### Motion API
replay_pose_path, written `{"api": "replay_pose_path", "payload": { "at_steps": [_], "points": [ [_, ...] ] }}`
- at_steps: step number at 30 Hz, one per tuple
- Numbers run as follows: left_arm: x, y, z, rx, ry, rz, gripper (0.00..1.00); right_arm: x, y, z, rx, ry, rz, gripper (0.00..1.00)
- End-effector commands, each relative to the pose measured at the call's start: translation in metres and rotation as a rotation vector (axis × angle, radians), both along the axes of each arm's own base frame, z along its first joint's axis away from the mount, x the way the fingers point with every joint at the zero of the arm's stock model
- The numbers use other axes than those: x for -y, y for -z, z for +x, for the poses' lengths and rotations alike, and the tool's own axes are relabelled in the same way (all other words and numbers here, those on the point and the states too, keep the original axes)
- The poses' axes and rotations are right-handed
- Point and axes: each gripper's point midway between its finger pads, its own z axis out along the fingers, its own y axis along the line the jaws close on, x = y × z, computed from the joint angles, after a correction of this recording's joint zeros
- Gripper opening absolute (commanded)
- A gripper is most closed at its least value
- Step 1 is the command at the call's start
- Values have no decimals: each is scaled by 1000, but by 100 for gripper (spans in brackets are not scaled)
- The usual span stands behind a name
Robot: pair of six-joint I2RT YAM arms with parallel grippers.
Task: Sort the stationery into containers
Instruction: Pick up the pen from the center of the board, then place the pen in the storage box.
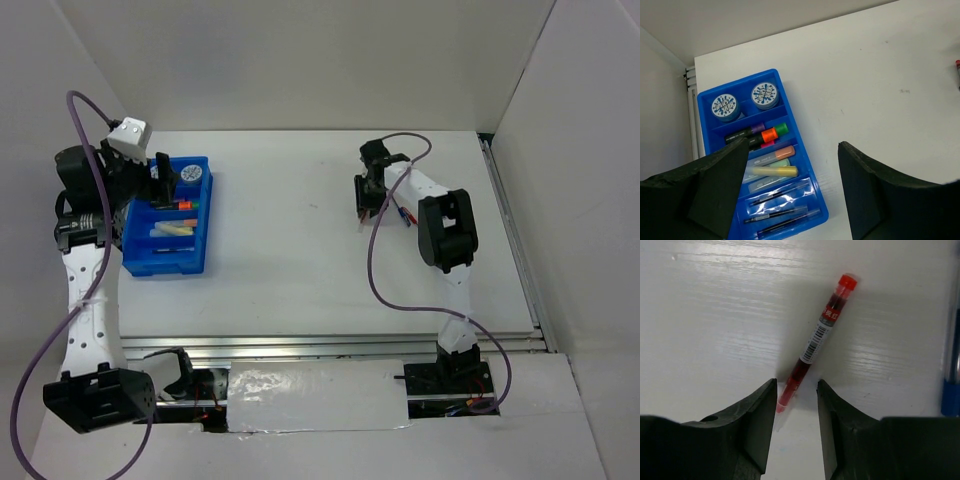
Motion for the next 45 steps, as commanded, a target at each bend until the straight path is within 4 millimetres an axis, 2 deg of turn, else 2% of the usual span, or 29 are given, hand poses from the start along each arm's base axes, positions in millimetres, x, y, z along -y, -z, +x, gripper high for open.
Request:
{"api": "replay_pose_path", "payload": {
  "at_steps": [1,3,8,9,11,12,13,14,15,16,17,18,19,20,21,22,23,26,27,30,32,33,35,36,38,45],
  "points": [
    [1,-15,-4,62,-2,43,84,6,1,11,38,27,-60,45],
    [4,-11,-6,49,8,56,84,8,9,7,13,20,-75,44],
    [8,-4,-10,27,55,93,83,2,12,7,-4,-31,-61,20],
    [10,-5,-10,35,85,127,83,0,12,4,-11,-45,-62,12],
    [20,-5,-14,44,155,145,84,-7,11,-2,-21,-108,-32,3],
    [23,-2,-16,44,200,188,87,-7,12,-12,-43,-123,-29,0],
    [29,2,-18,47,261,213,91,-10,-5,-16,-17,-137,-19,0],
    [46,4,-23,90,406,272,94,-18,-16,-24,-19,-182,35,0],
    [58,15,-33,71,489,275,97,-22,-44,-34,8,-208,85,0],
    [74,28,-38,71,580,291,97,-27,-62,-42,19,-234,136,0],
    [84,37,-43,75,651,308,96,-42,-80,-54,18,-290,241,0],
    [96,45,-47,120,752,398,93,-48,-109,-67,49,-338,302,0],
    [121,64,-57,101,855,419,90,-56,-123,-79,53,-392,351,0],
    [125,70,-56,110,880,465,85,-71,-135,-99,41,-506,445,0],
    [138,78,-58,99,908,510,79,-76,-144,-120,26,-539,501,0],
    [159,84,-67,108,977,519,76,-82,-151,-133,17,-581,558,0],
    [166,85,-71,110,1002,522,73,-97,-164,-155,-21,-641,659,0],
    [195,89,-95,132,1129,530,69,-113,-183,-196,-54,-740,738,0],
    [205,92,-106,143,1179,552,68,-116,-184,-203,-63,-755,746,0],
    [220,104,-120,180,1257,643,65,-126,-190,-229,-109,-811,784,0],
    [229,107,-124,209,1291,682,62,-127,-186,-242,-124,-831,784,0],
    [242,111,-134,217,1338,689,62,-131,-184,-250,-134,-850,779,0],
    [252,111,-137,218,1342,707,59,-131,-179,-258,-154,-862,769,0],
    [262,111,-145,229,1370,710,59,-134,-179,-263,-157,-878,766,0],
    [269,108,-145,238,1351,707,57,-135,-180,-269,-160,-892,766,0],
    [288,123,-146,235,1374,728,53,-136,-178,-295,-197,-965,756,0]
  ]
}}
